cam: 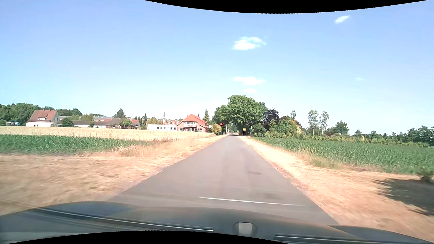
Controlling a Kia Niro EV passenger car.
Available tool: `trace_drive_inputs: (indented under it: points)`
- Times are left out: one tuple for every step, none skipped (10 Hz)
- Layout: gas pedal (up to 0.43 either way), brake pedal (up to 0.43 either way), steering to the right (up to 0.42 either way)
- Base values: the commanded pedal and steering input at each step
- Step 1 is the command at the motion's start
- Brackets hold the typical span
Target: Follow the waypoints while adhering to traffic rules and regulations
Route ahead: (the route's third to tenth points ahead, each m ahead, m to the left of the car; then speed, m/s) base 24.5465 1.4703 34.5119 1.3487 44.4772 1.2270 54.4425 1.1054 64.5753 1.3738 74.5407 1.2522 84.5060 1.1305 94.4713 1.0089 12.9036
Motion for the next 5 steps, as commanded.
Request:
trace_drive_inputs:
  points:
    - [0.138,0.006,0.0]
    - [0.138,0.006,0.0]
    - [0.138,0.006,0.0]
    - [0.138,0.006,0.001]
    - [0.138,0.006,0.002]
